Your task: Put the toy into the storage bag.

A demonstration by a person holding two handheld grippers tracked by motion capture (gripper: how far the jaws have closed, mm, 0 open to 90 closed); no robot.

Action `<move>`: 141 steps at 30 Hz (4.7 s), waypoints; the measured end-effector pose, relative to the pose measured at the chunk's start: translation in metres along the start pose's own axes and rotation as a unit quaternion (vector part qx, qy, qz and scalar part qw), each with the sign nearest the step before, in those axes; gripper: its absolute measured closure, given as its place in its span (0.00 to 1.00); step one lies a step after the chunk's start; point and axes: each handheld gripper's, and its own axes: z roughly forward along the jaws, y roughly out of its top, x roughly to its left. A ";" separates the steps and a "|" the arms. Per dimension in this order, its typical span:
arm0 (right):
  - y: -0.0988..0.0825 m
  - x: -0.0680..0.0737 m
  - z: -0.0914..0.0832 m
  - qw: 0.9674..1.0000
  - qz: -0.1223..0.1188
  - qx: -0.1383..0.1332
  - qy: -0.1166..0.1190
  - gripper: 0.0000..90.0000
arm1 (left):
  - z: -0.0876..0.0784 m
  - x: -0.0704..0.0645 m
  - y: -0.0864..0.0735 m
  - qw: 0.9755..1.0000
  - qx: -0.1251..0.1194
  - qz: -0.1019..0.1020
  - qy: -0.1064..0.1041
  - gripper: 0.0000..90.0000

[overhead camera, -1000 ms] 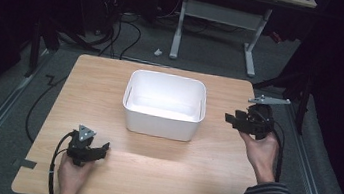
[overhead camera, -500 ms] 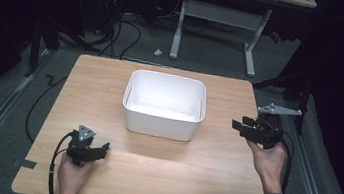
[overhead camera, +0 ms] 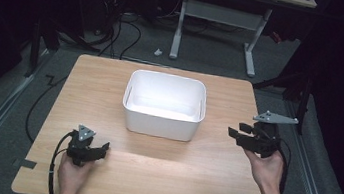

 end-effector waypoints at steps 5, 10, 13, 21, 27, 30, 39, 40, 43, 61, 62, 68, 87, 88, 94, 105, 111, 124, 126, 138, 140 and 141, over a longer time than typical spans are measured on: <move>-0.005 0.003 -0.004 1.000 -0.004 -0.006 -0.004 0.58 | 0.000 0.000 0.000 1.000 0.000 0.001 0.000 0.28; -0.012 0.002 -0.002 1.000 0.006 -0.010 0.004 0.58 | 0.000 -0.001 0.000 1.000 0.001 0.004 -0.001 0.29; -0.017 0.002 0.001 1.000 0.010 -0.012 0.006 0.59 | 0.000 0.000 0.000 1.000 0.001 0.003 -0.002 0.29; -0.026 0.000 0.010 1.000 0.018 -0.010 0.014 0.59 | 0.000 -0.001 0.000 1.000 0.001 0.004 -0.001 0.29; -0.035 -0.001 0.021 0.999 0.033 -0.002 0.021 0.59 | 0.000 -0.001 0.000 1.000 0.002 0.004 0.000 0.28; -0.039 -0.001 0.025 0.999 0.035 -0.003 0.023 0.59 | 0.000 -0.001 0.000 1.000 0.002 0.004 -0.001 0.28; -0.048 -0.001 0.037 0.999 0.044 0.000 0.029 0.59 | 0.000 -0.001 0.000 1.000 0.002 0.005 0.000 0.28; -0.049 -0.001 0.037 0.998 0.045 0.000 0.031 0.59 | 0.000 -0.001 0.000 1.000 0.002 0.005 0.000 0.29; -0.052 -0.002 0.040 0.998 0.048 0.004 0.032 0.59 | 0.000 -0.002 0.000 1.000 0.002 0.006 0.001 0.28; -0.070 -0.006 0.061 0.997 0.067 0.010 0.024 0.58 | 0.000 -0.001 0.000 1.000 0.003 0.005 0.000 0.28; -0.071 -0.005 0.063 0.997 0.071 0.013 0.023 0.58 | 0.000 -0.002 0.000 1.000 0.002 0.006 0.001 0.28; -0.075 -0.007 0.070 0.997 0.069 0.014 0.020 0.58 | 0.000 -0.002 0.000 1.000 0.002 0.006 0.002 0.29; -0.088 -0.006 0.098 0.996 0.076 0.037 0.007 0.58 | 0.000 -0.002 0.000 1.000 0.003 0.006 0.002 0.29; -0.089 -0.006 0.099 0.997 0.075 0.035 0.006 0.57 | 0.000 -0.002 0.000 1.000 0.003 0.006 0.002 0.29; -0.091 -0.005 0.105 0.997 0.070 0.044 -0.007 0.56 | 0.000 -0.002 0.000 1.000 0.003 0.006 0.002 0.29; -0.094 -0.001 0.116 0.997 0.059 0.039 -0.026 0.54 | 0.000 -0.002 0.000 1.000 0.003 0.007 0.003 0.28; -0.095 -0.001 0.122 0.997 0.057 0.037 -0.030 0.54 | 0.000 -0.002 0.000 1.000 0.003 0.009 0.004 0.28; -0.099 -0.001 0.132 0.997 0.060 0.029 -0.049 0.49 | 0.000 -0.002 0.000 1.000 0.003 0.009 0.004 0.28; -0.100 -0.002 0.133 0.996 0.062 0.029 -0.052 0.48 | 0.000 -0.002 0.000 1.000 0.003 0.009 0.004 0.28; -0.107 0.001 0.140 0.997 0.045 0.017 -0.068 0.36 | 0.000 -0.002 0.000 1.000 0.003 0.009 0.004 0.28; -0.107 0.002 0.140 0.996 0.045 0.017 -0.069 0.35 | 0.000 -0.002 0.000 1.000 0.003 0.008 0.004 0.28; -0.107 0.002 0.140 0.996 0.046 0.018 -0.069 0.35 | 0.000 -0.002 0.000 1.000 0.003 0.008 0.004 0.28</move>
